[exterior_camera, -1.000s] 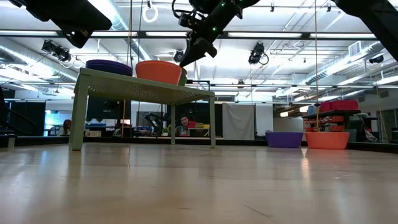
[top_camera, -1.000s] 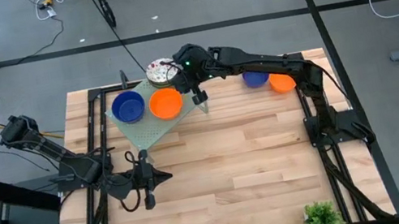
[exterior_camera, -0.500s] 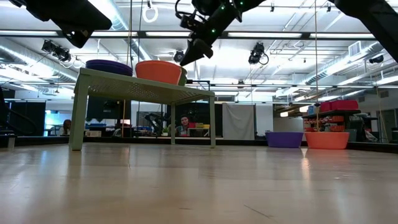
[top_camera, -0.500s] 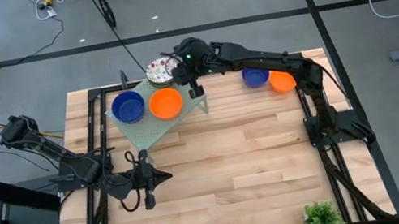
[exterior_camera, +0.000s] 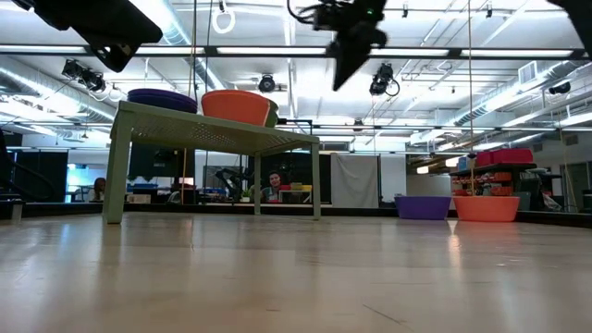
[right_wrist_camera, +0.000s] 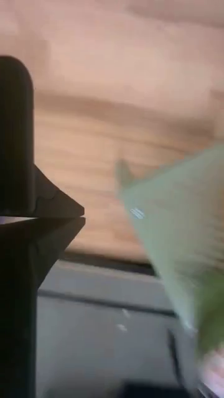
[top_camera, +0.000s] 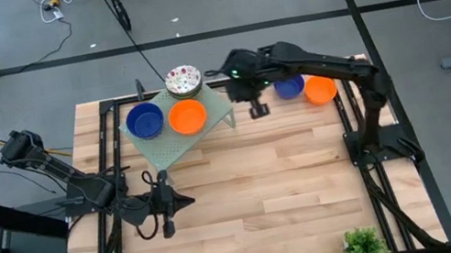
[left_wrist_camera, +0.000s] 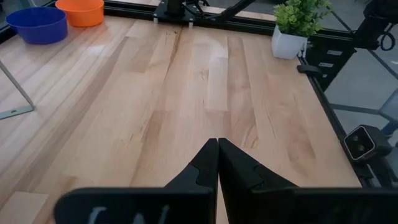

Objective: Pick & Place Mini bowls
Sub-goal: Stack the orange bowl on the orange bowls on the shelf

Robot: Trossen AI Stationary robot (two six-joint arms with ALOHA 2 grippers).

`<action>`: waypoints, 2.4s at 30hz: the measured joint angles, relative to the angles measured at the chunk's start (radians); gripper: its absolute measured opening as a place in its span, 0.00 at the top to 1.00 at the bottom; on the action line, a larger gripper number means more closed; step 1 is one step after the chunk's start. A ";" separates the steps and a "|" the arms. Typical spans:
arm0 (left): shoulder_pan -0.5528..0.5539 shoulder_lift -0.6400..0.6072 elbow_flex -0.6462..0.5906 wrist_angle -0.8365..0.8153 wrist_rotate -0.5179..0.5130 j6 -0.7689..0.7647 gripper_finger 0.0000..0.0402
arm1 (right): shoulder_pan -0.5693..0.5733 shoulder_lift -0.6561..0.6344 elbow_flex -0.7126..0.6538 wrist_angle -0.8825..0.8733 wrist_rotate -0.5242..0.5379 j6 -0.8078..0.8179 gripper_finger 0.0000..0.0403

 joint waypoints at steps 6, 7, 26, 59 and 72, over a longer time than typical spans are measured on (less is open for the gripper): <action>0.000 0.045 0.000 0.002 0.001 -0.001 0.96 | -0.108 -0.170 -0.353 0.096 0.001 0.106 0.99; 0.000 0.055 0.000 -0.001 0.001 -0.001 0.96 | -0.137 -0.203 -0.424 0.125 0.002 0.122 0.99; 0.002 0.089 0.000 0.004 -0.016 0.000 0.96 | -0.560 -0.320 -0.938 0.296 0.025 0.502 0.57; 0.002 0.089 0.000 0.004 -0.023 0.002 0.96 | -0.152 -0.324 -0.880 0.465 0.043 0.685 0.72; 0.002 0.088 0.000 0.005 -0.023 0.000 0.96 | -0.051 -0.316 -1.064 0.344 0.279 0.946 0.78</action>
